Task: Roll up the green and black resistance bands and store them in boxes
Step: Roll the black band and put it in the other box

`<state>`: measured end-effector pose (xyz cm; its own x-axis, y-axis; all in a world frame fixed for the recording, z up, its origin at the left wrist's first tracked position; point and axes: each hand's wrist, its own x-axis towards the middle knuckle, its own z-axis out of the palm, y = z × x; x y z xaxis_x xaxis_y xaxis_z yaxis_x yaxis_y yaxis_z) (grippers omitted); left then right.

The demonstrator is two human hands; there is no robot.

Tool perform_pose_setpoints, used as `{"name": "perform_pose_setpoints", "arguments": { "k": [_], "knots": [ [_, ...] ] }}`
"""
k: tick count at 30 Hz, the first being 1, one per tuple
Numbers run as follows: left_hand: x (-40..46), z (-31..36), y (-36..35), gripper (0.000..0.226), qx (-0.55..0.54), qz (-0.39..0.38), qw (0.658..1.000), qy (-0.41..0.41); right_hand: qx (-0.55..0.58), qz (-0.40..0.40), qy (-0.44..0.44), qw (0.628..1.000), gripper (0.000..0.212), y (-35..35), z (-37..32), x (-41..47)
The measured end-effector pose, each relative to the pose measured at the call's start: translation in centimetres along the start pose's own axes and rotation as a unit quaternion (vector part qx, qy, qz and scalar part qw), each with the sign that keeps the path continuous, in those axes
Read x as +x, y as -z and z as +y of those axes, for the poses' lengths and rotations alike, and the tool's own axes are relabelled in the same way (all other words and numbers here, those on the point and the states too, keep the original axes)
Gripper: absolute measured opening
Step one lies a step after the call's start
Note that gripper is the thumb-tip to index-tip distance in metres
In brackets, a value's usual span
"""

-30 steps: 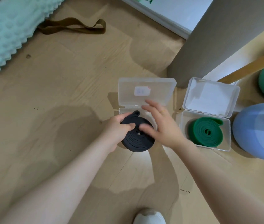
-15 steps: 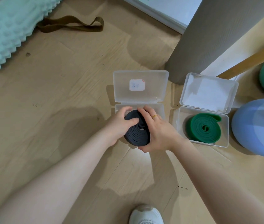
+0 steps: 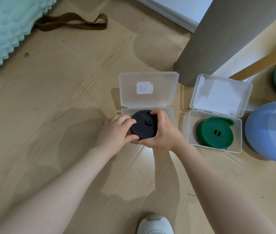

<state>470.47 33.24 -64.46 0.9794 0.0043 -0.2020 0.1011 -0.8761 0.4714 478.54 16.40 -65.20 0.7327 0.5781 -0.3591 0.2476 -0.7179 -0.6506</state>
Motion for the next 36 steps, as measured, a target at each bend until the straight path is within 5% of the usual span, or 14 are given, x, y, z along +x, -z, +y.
{"name": "perform_pose_setpoints", "arguments": {
  "k": [5, 9, 15, 21, 25, 28, 36],
  "knots": [
    [1.4, 0.8, 0.4, 0.034, 0.127, -0.027, 0.991, -0.042, 0.011, 0.01, -0.036, 0.999, 0.101, 0.0, 0.0, 0.5],
    [1.8, 0.9, 0.0, 0.023, 0.094, -0.051, 0.991, -0.082, 0.014, 0.027, -0.065, 0.997, 0.097, 0.0, -0.2, 0.5],
    [2.9, 0.2, 0.3, 0.028, 0.064, -0.055, 0.991, -0.106, -0.005, 0.03, -0.063, 0.998, 0.083, 0.0, -0.2, 0.8],
    [2.5, 0.6, -0.8, 0.033, 0.143, -0.016, 0.982, -0.122, -0.042, 0.008, -0.045, 0.998, 0.094, -0.3, -0.2, 0.4],
    [2.8, 0.4, -0.6, 0.037, 0.151, -0.015, 0.98, -0.13, -0.125, -0.063, -0.012, 0.99, 0.064, 1.1, 0.4, -0.5],
    [3.0, 0.4, -0.5, 0.037, 0.15, -0.006, 0.981, -0.126, -0.174, -0.002, 0.089, 0.981, 0.038, 2.1, 1.0, -1.8],
    [2.9, 0.7, -0.4, 0.034, 0.219, 0.025, 0.966, -0.138, -0.228, -0.051, 0.094, 0.968, 0.033, 4.0, 0.6, -0.2]
  ]
}}
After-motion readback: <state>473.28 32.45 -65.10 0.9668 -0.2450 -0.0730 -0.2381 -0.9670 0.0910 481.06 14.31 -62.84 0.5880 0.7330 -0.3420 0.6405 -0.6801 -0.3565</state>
